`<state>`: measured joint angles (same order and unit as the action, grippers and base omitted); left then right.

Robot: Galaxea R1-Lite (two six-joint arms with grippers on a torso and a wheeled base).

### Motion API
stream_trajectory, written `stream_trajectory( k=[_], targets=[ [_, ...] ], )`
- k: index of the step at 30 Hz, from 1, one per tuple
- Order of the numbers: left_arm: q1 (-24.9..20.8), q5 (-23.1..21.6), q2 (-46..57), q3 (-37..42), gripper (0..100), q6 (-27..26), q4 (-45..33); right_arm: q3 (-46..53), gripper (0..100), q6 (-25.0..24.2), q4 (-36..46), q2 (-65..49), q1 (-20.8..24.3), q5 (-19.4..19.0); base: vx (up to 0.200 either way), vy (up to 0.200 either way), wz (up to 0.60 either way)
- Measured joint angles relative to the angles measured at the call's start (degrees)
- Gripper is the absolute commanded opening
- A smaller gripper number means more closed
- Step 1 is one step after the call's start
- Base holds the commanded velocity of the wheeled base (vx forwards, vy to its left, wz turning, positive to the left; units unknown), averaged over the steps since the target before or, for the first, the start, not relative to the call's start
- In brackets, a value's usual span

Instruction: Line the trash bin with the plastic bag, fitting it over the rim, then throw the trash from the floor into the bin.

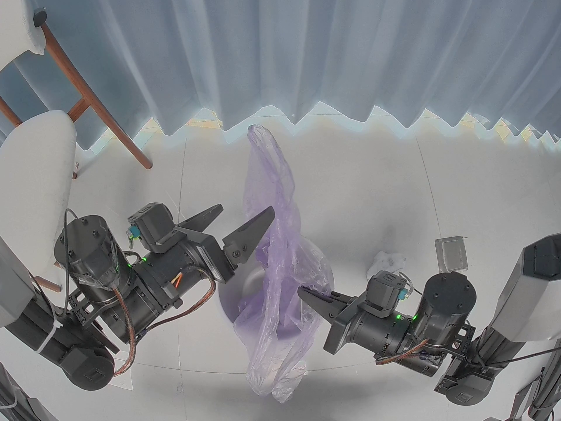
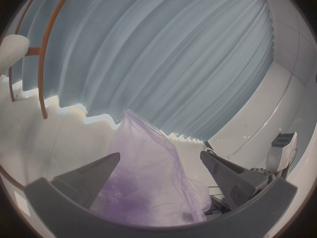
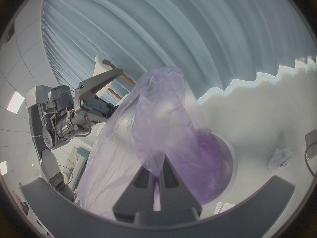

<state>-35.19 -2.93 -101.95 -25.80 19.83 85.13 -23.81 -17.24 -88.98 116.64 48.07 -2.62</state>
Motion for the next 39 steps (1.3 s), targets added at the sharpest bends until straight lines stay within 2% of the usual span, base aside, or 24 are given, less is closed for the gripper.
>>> stream_trajectory(
  k=[9, 27, 28, 39],
  targets=[
    [-2.1, -4.5, -0.1, 3.6, 100, 0.0, 0.1, 0.5, 0, 0.1, 0.0, 0.5, 0.1, 0.0, 0.000, 0.000, 0.00],
    [-4.3, -3.9, -5.9, 4.5, 100, -0.2, 3.5, 0.8, 0, 0.2, 0.0, 1.2, 1.4, 0.0, 0.000, 0.000, 0.00],
    [-4.3, -3.8, -6.0, 4.6, 0, -0.2, 3.6, 0.8, 0, 0.2, 0.0, 1.2, 1.4, 0.0, 0.000, 0.000, 0.00],
    [-3.8, -3.8, -6.7, 4.1, 0, -0.2, 3.7, 0.6, 0, 0.2, 0.0, 1.5, 1.3, 0.2, 0.000, 0.000, 0.00]
  ],
)
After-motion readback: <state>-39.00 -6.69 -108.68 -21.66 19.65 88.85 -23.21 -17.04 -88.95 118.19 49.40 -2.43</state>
